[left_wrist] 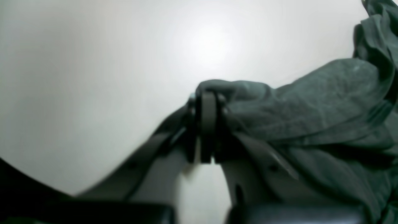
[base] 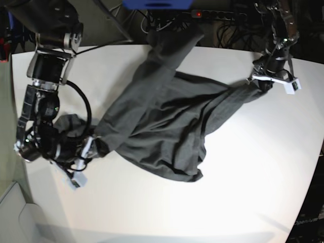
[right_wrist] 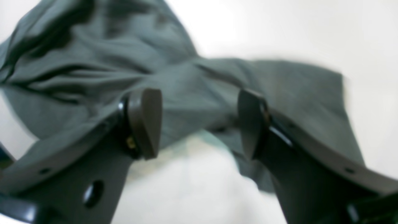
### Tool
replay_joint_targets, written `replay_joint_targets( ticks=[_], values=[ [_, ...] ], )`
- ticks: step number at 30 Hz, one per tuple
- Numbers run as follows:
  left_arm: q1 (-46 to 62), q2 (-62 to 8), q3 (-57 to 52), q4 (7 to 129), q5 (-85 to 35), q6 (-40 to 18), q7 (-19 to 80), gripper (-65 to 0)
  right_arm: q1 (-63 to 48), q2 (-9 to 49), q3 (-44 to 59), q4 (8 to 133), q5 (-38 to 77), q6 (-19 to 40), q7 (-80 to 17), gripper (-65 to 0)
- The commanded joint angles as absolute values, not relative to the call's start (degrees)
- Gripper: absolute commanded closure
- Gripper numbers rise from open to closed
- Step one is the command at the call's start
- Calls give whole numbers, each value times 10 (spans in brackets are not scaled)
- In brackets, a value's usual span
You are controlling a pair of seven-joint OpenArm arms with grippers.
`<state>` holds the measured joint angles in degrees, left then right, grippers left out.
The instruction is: Layout the t-shirt on the table in an organized manner, then fold the t-shirt properly
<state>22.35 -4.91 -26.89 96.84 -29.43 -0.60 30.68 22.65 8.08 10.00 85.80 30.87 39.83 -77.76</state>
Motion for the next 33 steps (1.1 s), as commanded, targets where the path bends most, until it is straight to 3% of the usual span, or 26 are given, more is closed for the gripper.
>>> replay_joint_targets(
  ticks=[1,10,21,33],
  values=[
    [223,-55,-271,979,-295,-7,297,-3,236,82,73,861,317,400,-768,-396],
    [224,-55,-271,979,-295,-7,296,-3,181,73,-53,838,319,400,-659,-398],
    [224,-52,-271,979,-295,-7,297,-3,129,73,-57,836,317,270,-585,-398],
    [223,-51,-269,979,-295,-7,297,-3,124,73,-57,753,301,263,-538,-398]
  ],
)
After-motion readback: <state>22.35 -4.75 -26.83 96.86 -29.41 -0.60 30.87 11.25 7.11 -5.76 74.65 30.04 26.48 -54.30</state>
